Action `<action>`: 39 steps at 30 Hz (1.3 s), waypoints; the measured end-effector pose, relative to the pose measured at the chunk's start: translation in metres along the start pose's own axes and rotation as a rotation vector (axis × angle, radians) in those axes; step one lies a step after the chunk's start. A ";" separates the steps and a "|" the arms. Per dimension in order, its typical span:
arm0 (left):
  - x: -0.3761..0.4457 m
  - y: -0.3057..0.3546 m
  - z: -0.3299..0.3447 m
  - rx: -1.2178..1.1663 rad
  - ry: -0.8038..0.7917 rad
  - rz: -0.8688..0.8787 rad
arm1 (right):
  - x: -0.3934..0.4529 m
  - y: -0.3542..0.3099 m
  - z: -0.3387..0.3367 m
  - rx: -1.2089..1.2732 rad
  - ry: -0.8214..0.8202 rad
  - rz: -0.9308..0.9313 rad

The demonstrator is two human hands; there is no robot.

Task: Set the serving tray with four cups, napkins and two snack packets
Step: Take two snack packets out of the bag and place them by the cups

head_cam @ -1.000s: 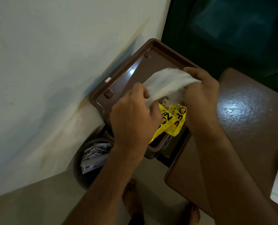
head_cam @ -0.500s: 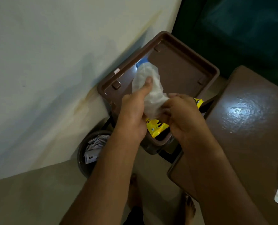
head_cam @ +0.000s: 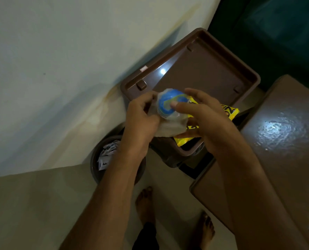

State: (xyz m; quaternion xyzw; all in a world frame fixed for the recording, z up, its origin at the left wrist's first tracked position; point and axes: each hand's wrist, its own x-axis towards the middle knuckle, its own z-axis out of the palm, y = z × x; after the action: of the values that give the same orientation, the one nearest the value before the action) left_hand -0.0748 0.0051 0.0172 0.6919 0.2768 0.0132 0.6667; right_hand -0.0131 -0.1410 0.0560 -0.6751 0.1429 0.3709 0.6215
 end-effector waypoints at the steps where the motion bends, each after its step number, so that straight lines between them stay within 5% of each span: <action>1: -0.002 -0.002 -0.001 0.040 0.010 0.026 | 0.001 0.001 0.005 -0.069 0.029 -0.011; 4: -0.009 -0.007 -0.013 0.032 0.067 0.014 | 0.003 0.007 0.023 -0.111 0.051 -0.079; 10: -0.028 -0.012 -0.061 -0.391 -0.079 -0.293 | 0.007 0.027 0.060 -0.302 0.250 -0.380; 18: -0.044 -0.064 -0.097 -0.302 0.430 -0.353 | 0.007 0.080 0.126 -0.705 0.285 -0.697; 23: -0.053 -0.130 -0.111 -0.148 0.624 -0.472 | 0.019 0.130 0.161 -0.985 0.146 -0.581; 27: -0.051 -0.178 -0.111 -0.134 0.697 -0.542 | 0.048 0.177 0.167 -0.893 0.147 -0.338; 32: -0.039 -0.230 -0.110 -0.285 0.598 -0.724 | 0.076 0.233 0.164 -0.872 0.136 -0.172; 39: -0.039 -0.294 -0.104 -0.110 0.541 -0.715 | 0.092 0.282 0.153 -0.931 0.072 -0.142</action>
State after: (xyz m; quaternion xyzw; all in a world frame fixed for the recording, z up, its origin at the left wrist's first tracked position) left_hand -0.2557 0.0721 -0.2307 0.4881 0.6615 -0.0231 0.5688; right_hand -0.1837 -0.0245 -0.2059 -0.9025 -0.0639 0.3284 0.2711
